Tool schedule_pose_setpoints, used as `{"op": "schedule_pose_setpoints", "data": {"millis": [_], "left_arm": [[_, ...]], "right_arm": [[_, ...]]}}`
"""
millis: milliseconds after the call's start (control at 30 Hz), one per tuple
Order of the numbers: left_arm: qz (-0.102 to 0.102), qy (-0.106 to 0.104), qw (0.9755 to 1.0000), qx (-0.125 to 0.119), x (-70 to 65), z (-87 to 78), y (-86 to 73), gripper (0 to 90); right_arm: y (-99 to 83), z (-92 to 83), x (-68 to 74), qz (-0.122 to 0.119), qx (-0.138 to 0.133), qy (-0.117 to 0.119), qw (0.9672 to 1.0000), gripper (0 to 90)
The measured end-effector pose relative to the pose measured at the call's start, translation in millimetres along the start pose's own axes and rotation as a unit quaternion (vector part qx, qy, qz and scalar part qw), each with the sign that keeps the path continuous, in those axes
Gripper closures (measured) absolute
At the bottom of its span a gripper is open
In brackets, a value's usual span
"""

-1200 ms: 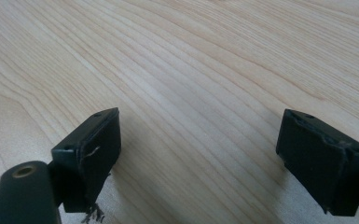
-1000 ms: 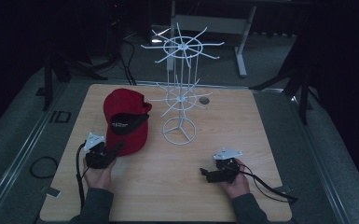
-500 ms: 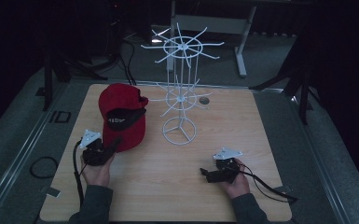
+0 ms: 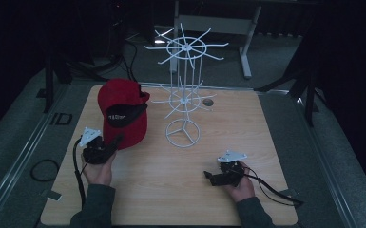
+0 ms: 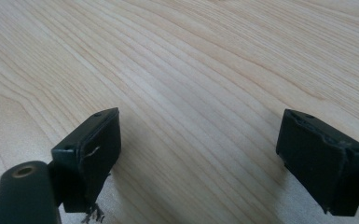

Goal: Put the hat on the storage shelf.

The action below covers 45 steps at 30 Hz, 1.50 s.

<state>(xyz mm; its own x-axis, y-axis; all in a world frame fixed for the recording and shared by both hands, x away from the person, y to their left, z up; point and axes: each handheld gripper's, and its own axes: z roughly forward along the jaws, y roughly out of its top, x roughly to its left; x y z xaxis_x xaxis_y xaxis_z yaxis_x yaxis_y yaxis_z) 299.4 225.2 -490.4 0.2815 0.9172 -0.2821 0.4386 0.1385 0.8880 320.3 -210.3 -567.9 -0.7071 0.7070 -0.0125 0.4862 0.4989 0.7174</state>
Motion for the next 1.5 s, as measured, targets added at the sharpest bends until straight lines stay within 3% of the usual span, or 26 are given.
{"op": "schedule_pose_setpoints", "data": {"millis": [733,1500], "left_arm": [[-0.001,0.003,0.9993,-0.036,-1.8,-5.1,26.0,83.5],[0.023,0.011,0.9975,-0.066,-2.8,-11.8,52.6,83.5]], "right_arm": [[0.0,0.1,0.0,0.000,-0.001,0.000,1.0000,13.6],[0.1,0.2,-0.1,0.000,-0.002,0.000,1.0000,13.6]]}}
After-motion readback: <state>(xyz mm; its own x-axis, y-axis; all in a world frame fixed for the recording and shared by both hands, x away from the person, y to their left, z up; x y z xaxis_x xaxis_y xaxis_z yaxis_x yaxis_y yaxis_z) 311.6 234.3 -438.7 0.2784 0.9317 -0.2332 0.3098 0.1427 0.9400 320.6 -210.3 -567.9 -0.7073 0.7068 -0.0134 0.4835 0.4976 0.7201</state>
